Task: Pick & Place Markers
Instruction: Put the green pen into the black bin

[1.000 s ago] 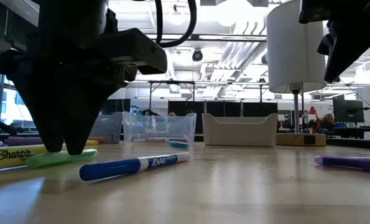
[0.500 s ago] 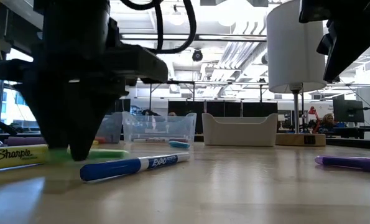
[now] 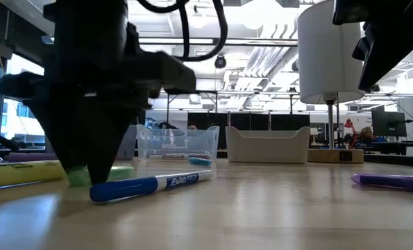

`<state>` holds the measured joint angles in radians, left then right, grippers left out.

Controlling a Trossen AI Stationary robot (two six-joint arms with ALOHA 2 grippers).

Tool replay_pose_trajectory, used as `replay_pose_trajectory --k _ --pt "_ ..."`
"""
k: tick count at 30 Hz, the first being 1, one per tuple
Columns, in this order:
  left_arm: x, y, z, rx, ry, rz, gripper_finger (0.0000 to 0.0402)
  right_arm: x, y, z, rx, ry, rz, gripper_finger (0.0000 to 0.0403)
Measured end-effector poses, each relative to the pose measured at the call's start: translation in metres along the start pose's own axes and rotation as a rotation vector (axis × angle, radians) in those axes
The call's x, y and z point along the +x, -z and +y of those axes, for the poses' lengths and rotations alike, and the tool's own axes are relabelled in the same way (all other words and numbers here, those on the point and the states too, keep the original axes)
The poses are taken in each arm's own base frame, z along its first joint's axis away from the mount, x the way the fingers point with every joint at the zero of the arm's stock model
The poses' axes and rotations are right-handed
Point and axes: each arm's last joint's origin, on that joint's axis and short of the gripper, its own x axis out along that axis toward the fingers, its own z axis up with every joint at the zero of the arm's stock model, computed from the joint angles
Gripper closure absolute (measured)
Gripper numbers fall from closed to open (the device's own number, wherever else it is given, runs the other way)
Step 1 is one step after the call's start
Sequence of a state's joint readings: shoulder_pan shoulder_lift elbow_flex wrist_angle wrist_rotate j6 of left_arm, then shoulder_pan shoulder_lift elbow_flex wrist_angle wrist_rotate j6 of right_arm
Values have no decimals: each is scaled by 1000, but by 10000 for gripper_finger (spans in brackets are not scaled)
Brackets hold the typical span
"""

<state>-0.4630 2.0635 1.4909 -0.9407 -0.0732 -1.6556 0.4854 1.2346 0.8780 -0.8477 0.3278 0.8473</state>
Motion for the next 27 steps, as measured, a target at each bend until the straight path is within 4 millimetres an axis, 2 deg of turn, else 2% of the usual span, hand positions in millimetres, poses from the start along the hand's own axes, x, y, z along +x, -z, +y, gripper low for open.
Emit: replay_pose_trajectory --k 9,15,16,20,27 --pt "8 -8 -5 -40 3 62 288 0 0 0 -12 3 -6 402" --pt "10 -17 -6 -46 12 94 365 3 0 1 -12 -4 -22 402" --pt "8 -17 -8 -32 34 93 376 4 1 0 -11 -5 -24 402" --pt "-4 -29 -4 75 54 54 376 16 7 1 6 -48 -36 401" --pt "-46 -77 3 257 162 -76 370 36 15 3 99 -160 -90 401"
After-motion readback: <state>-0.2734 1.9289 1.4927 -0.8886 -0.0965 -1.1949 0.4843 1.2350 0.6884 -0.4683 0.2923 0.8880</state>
